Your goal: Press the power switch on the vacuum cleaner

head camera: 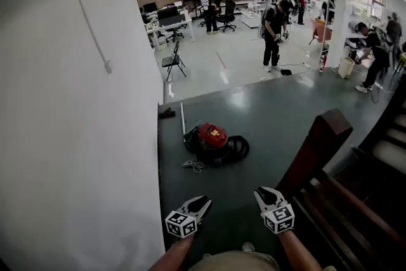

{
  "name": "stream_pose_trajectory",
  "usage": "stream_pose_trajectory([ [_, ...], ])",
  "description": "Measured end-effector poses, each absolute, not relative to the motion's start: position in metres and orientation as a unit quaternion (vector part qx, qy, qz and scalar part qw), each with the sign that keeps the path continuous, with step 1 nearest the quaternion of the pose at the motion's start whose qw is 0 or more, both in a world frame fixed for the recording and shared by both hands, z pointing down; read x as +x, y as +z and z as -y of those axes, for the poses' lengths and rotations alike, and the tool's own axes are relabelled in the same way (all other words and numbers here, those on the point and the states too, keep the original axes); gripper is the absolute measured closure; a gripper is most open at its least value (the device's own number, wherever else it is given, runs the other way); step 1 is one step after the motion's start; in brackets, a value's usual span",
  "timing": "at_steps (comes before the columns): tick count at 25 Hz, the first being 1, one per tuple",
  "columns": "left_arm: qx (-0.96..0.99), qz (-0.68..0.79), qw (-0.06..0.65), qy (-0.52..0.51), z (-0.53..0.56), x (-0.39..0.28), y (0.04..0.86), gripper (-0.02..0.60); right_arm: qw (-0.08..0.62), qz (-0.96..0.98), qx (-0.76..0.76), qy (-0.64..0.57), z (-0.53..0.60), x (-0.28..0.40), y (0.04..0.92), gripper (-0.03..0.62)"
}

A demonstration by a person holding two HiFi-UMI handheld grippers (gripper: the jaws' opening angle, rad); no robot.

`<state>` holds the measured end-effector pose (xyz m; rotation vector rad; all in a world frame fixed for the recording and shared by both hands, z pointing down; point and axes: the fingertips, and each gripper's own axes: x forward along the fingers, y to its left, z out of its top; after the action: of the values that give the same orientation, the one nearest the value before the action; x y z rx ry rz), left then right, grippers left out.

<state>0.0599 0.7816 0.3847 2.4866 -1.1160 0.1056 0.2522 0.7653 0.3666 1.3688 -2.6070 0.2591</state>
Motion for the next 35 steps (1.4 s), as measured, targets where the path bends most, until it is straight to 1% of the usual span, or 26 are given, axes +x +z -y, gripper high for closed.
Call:
stream_pose_trajectory([
  [12,0.894,0.401,0.194,0.054,-0.767,0.09,0.386,0.483,0.091,0.885,0.448,0.089,-0.755,0.273,0.369,0.528],
  [17,0.895,0.403,0.184,0.057,-0.753,0.108,0.384,0.483,0.066,0.895,0.425,0.121,-0.738,0.276,0.366,0.528],
  [27,0.889,0.425,0.165,0.044,-0.738,0.138,0.367,0.485,0.074,0.908,0.399,0.106,-0.724,0.291,0.355,0.528],
  [32,0.88,0.438,0.178,0.043,-0.734,0.142,0.375,0.55,0.079,0.911,0.387,0.118,-0.714,0.296,0.365,0.528],
  [33,0.88,0.437,0.182,0.045,-0.73,0.141,0.378,0.569,0.081,0.91,0.387,0.122,-0.711,0.295,0.367,0.533],
  [35,0.881,0.432,0.188,0.049,-0.722,0.139,0.386,0.575,0.088,0.907,0.39,0.129,-0.701,0.293,0.373,0.559],
])
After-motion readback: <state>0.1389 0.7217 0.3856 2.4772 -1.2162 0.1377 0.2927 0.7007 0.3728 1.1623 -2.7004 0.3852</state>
